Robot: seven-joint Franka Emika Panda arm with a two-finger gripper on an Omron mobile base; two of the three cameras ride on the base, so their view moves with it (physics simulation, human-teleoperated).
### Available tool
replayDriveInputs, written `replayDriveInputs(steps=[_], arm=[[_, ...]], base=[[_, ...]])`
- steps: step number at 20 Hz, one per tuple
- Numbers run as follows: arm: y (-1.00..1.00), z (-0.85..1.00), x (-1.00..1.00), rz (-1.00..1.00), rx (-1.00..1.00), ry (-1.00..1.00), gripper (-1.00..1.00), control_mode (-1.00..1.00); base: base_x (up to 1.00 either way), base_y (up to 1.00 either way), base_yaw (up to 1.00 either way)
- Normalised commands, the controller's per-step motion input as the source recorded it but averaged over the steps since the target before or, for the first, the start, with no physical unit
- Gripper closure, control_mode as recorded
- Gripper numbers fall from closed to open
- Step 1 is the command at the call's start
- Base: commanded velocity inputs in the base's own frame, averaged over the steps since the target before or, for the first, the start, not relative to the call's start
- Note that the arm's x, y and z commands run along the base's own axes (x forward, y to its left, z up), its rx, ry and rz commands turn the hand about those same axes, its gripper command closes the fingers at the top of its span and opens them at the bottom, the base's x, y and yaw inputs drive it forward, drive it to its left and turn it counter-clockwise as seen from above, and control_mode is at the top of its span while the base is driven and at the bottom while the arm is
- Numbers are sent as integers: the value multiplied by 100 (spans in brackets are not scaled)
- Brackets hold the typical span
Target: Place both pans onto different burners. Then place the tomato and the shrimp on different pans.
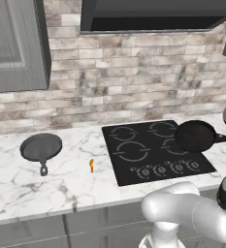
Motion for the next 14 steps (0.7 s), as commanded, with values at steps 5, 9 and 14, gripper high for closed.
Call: replayDriveInputs(steps=[5, 9, 14], arm=[[-5, -4, 12, 0, 1, 0, 100, -100], [-9, -8, 6, 1, 2, 0, 100, -100], [0, -21, 24, 1, 3, 1, 100, -100]], base=[[0, 0, 0], [0, 0, 0], [0, 0, 0]])
